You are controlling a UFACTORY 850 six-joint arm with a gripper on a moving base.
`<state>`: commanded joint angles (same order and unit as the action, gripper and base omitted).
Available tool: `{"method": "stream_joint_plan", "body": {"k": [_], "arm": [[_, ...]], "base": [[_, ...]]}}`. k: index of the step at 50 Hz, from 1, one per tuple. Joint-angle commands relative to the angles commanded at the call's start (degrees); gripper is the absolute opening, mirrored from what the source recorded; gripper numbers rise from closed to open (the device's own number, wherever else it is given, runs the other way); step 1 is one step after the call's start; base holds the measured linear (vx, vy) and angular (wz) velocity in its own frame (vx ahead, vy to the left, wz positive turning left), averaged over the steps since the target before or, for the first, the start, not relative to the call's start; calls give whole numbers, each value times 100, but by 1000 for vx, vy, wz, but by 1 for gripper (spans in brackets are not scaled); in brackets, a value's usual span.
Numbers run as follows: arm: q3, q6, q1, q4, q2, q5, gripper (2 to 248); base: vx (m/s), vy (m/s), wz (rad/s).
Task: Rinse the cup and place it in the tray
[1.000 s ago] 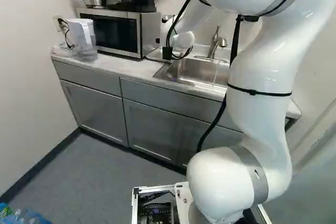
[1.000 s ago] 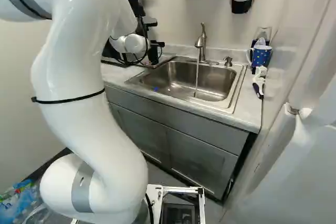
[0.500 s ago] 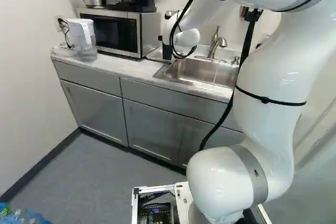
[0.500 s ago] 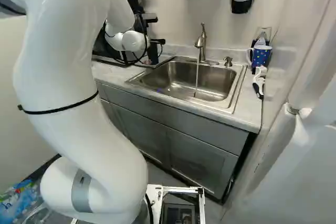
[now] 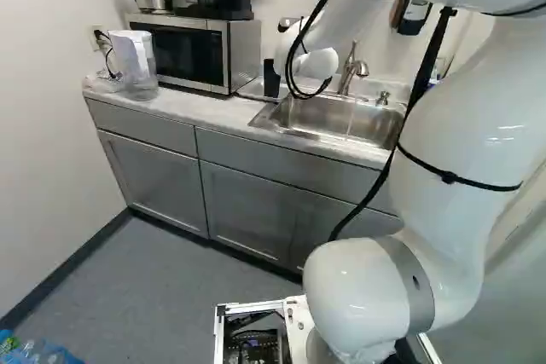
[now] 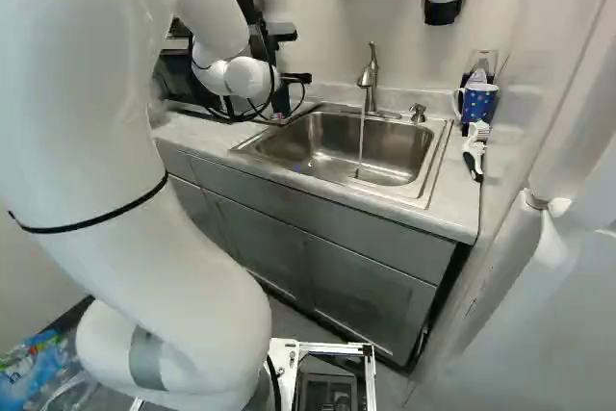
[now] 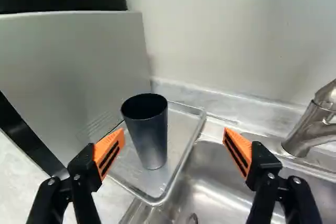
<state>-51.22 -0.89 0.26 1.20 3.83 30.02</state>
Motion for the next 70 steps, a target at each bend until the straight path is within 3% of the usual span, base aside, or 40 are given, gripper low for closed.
{"method": "stream_joint_plan", "body": {"k": [26,42,70], "arm": [[443,0,-288,0,-537,0,247],[257,0,-515,0,-545,0,247],[-395,0,-949,0,-231,0,247]], "base": [[0,0,0],[0,0,0],[0,0,0]]}}
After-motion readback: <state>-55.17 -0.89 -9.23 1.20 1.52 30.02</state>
